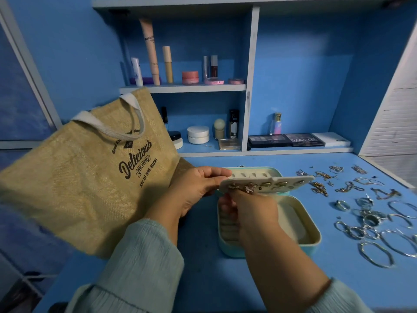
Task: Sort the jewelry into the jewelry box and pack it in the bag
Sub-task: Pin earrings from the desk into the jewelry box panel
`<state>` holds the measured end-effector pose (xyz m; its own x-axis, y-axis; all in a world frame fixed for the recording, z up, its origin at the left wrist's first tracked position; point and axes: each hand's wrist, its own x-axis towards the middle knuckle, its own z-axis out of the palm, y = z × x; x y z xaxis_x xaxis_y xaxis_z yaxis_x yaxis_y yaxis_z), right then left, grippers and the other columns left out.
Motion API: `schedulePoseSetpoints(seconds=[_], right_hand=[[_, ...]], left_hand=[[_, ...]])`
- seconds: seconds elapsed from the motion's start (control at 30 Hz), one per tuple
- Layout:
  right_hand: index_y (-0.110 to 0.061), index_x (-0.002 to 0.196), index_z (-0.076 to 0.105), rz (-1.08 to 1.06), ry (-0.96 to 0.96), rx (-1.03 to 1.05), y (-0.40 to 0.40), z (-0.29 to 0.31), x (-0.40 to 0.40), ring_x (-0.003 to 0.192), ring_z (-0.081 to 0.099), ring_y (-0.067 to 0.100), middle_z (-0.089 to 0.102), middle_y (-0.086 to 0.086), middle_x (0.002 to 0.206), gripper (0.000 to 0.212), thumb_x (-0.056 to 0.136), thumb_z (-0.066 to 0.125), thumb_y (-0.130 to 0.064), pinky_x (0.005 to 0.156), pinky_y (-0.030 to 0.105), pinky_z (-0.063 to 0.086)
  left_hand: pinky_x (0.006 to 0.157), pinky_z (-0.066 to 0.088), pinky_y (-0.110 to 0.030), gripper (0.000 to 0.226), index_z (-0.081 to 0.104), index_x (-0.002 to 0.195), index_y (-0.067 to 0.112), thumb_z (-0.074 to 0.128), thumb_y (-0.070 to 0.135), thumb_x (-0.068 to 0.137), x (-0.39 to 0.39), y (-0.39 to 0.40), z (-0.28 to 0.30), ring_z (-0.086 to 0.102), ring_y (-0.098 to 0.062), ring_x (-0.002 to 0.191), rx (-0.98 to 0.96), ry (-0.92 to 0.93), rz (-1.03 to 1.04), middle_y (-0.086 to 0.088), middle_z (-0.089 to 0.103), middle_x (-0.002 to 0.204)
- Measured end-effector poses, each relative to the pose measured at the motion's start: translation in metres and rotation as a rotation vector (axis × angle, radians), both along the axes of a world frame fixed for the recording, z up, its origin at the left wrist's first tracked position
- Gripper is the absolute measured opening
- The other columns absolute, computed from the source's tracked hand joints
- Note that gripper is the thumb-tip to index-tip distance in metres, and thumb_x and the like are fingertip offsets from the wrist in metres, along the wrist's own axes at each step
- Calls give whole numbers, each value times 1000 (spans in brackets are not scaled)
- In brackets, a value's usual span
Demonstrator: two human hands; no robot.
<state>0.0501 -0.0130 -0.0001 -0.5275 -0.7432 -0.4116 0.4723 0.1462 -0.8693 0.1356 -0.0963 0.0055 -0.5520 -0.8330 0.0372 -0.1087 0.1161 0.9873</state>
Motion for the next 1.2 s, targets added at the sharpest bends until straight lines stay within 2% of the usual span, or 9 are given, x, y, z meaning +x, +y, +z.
schedulePoseSetpoints(seconds=[0.17, 0.37, 0.47, 0.57, 0.73, 0.83, 0.93, 1.03, 1.2], right_hand=[[-10, 64, 63, 34, -66, -17, -1, -2, -1, 32, 44, 13, 61, 9, 56, 16, 77, 71, -16, 40, 15, 33], [-11, 58, 64, 19, -17, -23, -2, -4, -2, 37, 50, 12, 63, 5, 51, 21, 78, 71, -16, 45, 19, 38], [-10, 62, 65, 29, -5, -46, 0, -2, -1, 38, 52, 12, 63, 4, 51, 19, 79, 71, -16, 45, 19, 39], [-10, 58, 63, 23, 24, -57, 1, -1, 0, 41, 55, 10, 62, 1, 46, 22, 79, 71, -13, 48, 22, 44], [-10, 55, 61, 22, 46, -58, 3, 1, 1, 45, 57, 13, 60, 0, 43, 26, 80, 67, -8, 54, 26, 49], [-9, 58, 62, 24, 45, -41, 3, 2, 1, 40, 55, 11, 60, 1, 43, 23, 80, 67, -8, 51, 23, 47], [-10, 51, 60, 36, 61, -5, 3, 1, 1, 43, 55, 16, 62, 4, 47, 30, 81, 65, -10, 52, 26, 47], [-10, 53, 61, 29, 68, -13, 4, 1, 1, 42, 55, 14, 62, 3, 45, 28, 81, 64, -8, 52, 25, 46], [-7, 61, 64, 41, 46, -10, 4, 0, 1, 35, 50, 14, 61, 5, 47, 19, 80, 64, -10, 49, 23, 41]], left_hand=[[61, 43, -7, 21, 65, 82, 23, 56, 5, 89, -1, -3, 7, 54, -1, 80, -106, -150, -55, 13, 64, 91], [73, 45, -21, 20, 67, 83, 28, 60, 10, 88, -1, -10, 13, 54, -15, 90, -160, -327, -56, -3, 67, 104], [70, 44, -18, 18, 68, 86, 28, 62, 11, 87, 0, -11, 17, 54, -14, 89, -174, -356, -83, 2, 68, 100], [75, 46, -21, 17, 67, 85, 29, 62, 12, 88, 0, -11, 21, 56, -13, 93, -213, -413, -103, 8, 67, 96], [82, 47, -27, 14, 65, 85, 33, 61, 20, 88, -2, -10, 28, 52, -9, 82, -321, -550, -129, 8, 65, 99], [80, 45, -23, 14, 65, 88, 34, 60, 20, 89, -2, -10, 33, 52, -5, 82, -366, -604, -155, 9, 64, 103], [71, 41, -16, 13, 64, 92, 35, 58, 23, 91, -4, -10, 36, 48, 0, 75, -426, -699, -169, 12, 61, 98], [74, 40, -15, 16, 65, 103, 31, 55, 24, 92, -4, -11, 36, 49, 1, 83, -449, -765, -178, 13, 59, 101], [74, 39, -11, 13, 61, 94, 34, 57, 21, 91, -4, -13, 39, 52, 0, 88, -413, -731, -198, 13, 59, 102]])
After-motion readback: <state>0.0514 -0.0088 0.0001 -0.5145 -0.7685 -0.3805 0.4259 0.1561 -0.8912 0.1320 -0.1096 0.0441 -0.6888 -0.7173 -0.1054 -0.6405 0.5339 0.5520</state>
